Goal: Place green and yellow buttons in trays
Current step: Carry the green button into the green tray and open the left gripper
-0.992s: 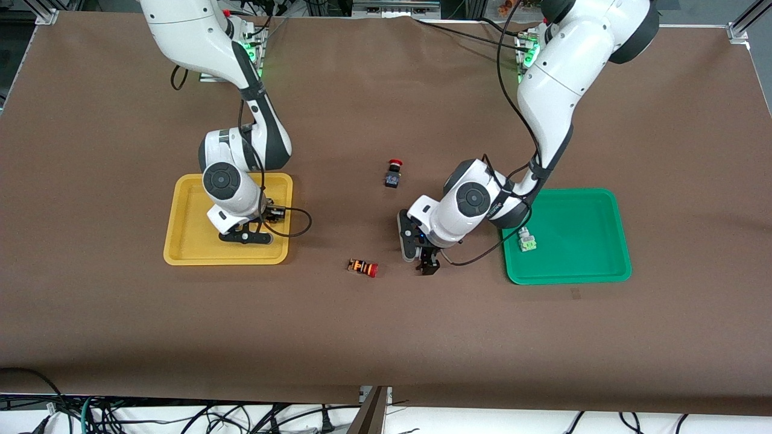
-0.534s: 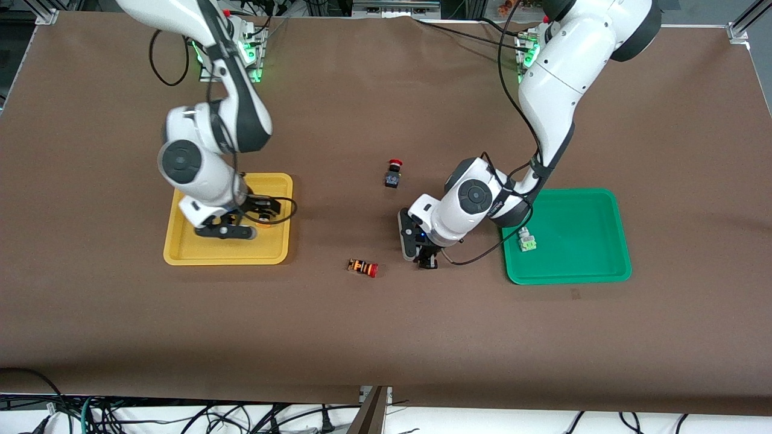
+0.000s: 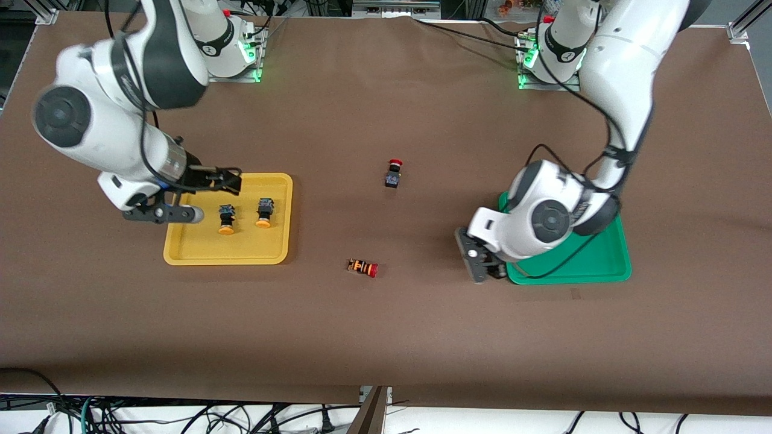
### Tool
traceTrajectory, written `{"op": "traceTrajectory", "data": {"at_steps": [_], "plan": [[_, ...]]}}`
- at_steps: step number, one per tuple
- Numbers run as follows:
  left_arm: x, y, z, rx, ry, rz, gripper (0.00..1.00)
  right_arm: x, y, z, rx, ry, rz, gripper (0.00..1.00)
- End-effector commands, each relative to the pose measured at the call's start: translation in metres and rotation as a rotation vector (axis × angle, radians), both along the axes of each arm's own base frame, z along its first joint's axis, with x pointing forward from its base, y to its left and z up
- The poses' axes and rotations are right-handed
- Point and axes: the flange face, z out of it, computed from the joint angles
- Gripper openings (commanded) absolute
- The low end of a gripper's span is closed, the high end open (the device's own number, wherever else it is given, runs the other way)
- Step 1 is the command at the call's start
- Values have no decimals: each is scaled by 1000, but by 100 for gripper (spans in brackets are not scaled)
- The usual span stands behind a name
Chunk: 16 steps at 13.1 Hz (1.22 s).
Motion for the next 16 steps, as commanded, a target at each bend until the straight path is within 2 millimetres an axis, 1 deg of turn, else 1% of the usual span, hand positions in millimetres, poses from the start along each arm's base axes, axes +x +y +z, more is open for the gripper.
{"op": "traceTrajectory", "data": {"at_steps": [1, 3, 4, 5, 6, 7, 8, 9, 10, 11, 13, 14, 16], "plan": [[-7, 63, -2, 47, 130, 65, 0, -32, -27, 30, 24, -16, 35, 99], [-8, 101, -16, 62, 174, 113, 0, -47, -41, 43, -10, -42, 58, 99], [-9, 117, -23, 64, 188, 135, 0, -51, -43, 47, -18, -45, 65, 99], [-13, 134, -33, 66, 207, 160, 2, -52, -46, 49, -18, -39, 61, 99], [-12, 148, -36, 63, 209, 181, 32, -53, -47, 49, -21, -35, 62, 99], [-12, 150, -35, 63, 206, 183, 81, -56, -45, 55, -22, -46, 69, 99], [-10, 150, -30, 62, 199, 184, 100, -60, -47, 62, -45, -63, 77, 99], [-9, 144, -21, 62, 187, 188, 100, -64, -47, 66, -54, -70, 81, 99], [-8, 143, -9, 69, 175, 208, 100, -68, -52, 69, -58, -76, 79, 99], [-7, 142, 10, 77, 154, 255, 100, -69, -58, 68, -61, -75, 89, 99], [-13, 139, 57, 115, 149, 381, 100, -69, -65, 71, -61, -85, 114, 99], [-17, 139, 90, 135, 127, 472, 100, -68, -65, 73, -60, -88, 124, 99], [-29, 139, 144, 168, 97, 639, 100, -65, -67, 75, -59, -96, 152, 99]]}}
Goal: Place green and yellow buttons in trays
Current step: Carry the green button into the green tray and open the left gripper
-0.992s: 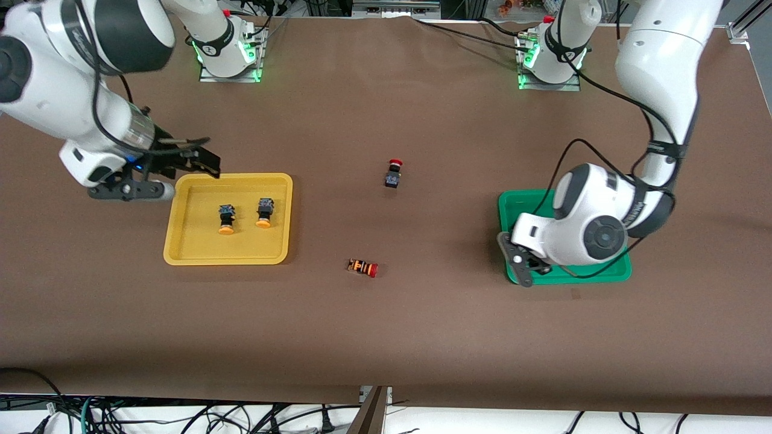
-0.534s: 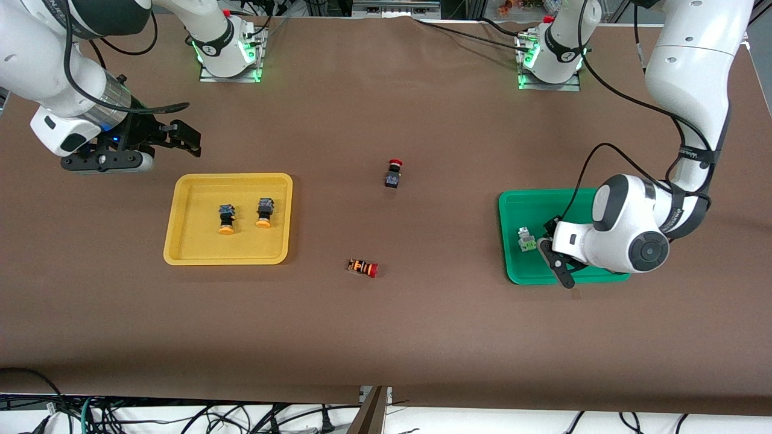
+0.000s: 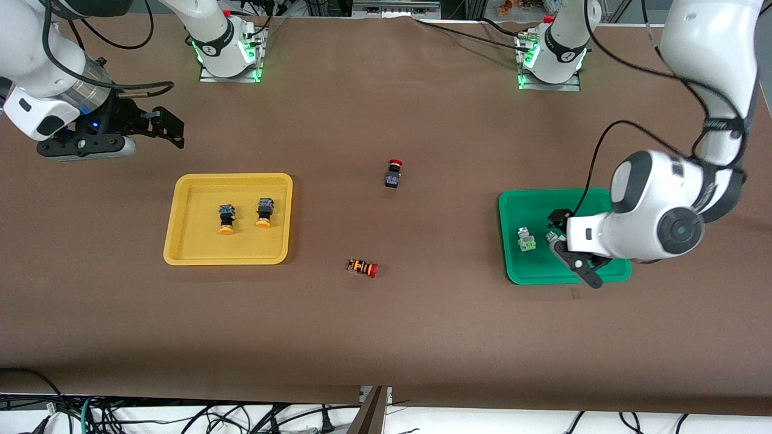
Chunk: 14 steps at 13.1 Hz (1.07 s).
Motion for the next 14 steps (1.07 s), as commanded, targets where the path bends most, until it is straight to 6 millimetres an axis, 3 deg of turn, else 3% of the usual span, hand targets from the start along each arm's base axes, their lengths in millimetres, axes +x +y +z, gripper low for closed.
{"op": "traceTrajectory", "data": {"at_steps": [1, 3, 5, 7, 8, 11, 14], "plan": [[-25, 0, 81, 80, -45, 229, 100, -3, -2, 5, -14, -13, 33, 99], [-40, -1, 138, 129, -59, 388, 100, 2, -5, 7, -11, -16, 23, 99], [-48, 13, 181, 154, -56, 505, 100, 6, -7, 7, -9, -17, 20, 99], [-61, 55, 206, 119, -96, 697, 100, 7, -6, 13, -8, -31, 23, 99], [-70, 65, 206, 91, -96, 725, 100, 9, -6, 13, -8, -30, 26, 99], [-99, 63, 199, 87, -171, 722, 100, 10, -6, 12, -7, -28, 19, 99], [-100, 62, 196, 96, -155, 720, 100, 9, -6, 13, -5, -31, 32, 99]]}}
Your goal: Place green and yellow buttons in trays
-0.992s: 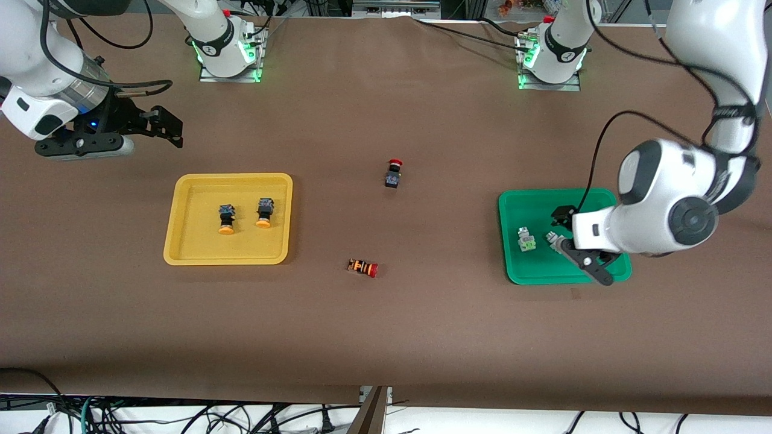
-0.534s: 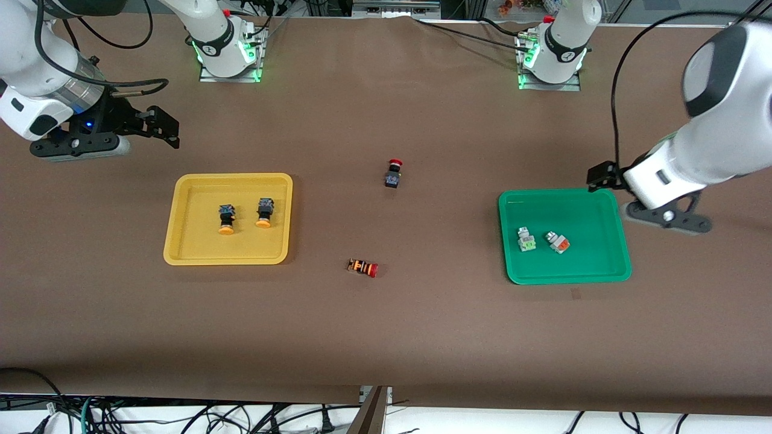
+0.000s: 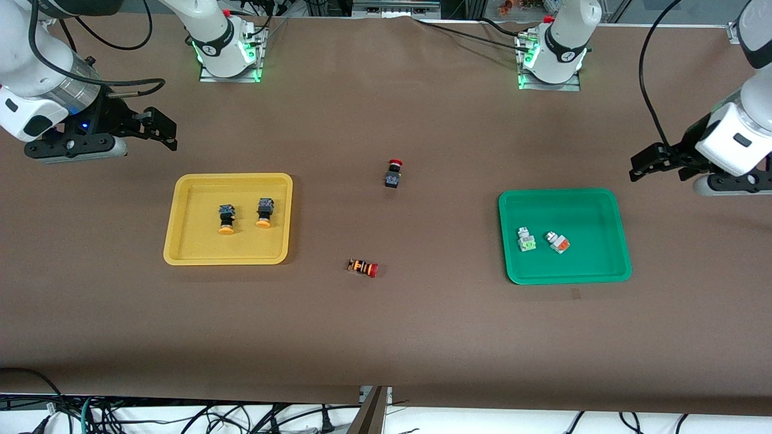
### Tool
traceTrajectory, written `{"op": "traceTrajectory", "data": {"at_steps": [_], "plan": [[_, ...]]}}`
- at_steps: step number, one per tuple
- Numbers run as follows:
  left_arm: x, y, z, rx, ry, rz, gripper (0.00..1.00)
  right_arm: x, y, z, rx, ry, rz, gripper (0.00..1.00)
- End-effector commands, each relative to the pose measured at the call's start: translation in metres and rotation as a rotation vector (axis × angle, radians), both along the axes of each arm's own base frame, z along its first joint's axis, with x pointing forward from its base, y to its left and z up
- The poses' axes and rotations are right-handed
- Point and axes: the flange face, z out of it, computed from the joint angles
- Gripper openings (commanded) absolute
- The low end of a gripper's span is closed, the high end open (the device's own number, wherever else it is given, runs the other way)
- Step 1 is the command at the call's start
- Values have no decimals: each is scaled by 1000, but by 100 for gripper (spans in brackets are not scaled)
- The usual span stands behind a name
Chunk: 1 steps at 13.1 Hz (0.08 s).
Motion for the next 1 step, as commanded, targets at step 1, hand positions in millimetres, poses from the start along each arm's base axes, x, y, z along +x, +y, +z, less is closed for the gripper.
{"op": "traceTrajectory", "data": {"at_steps": [1], "plan": [[-9, -8, 1, 1, -10, -1, 100, 3, 0, 8, -9, -13, 21, 99]]}}
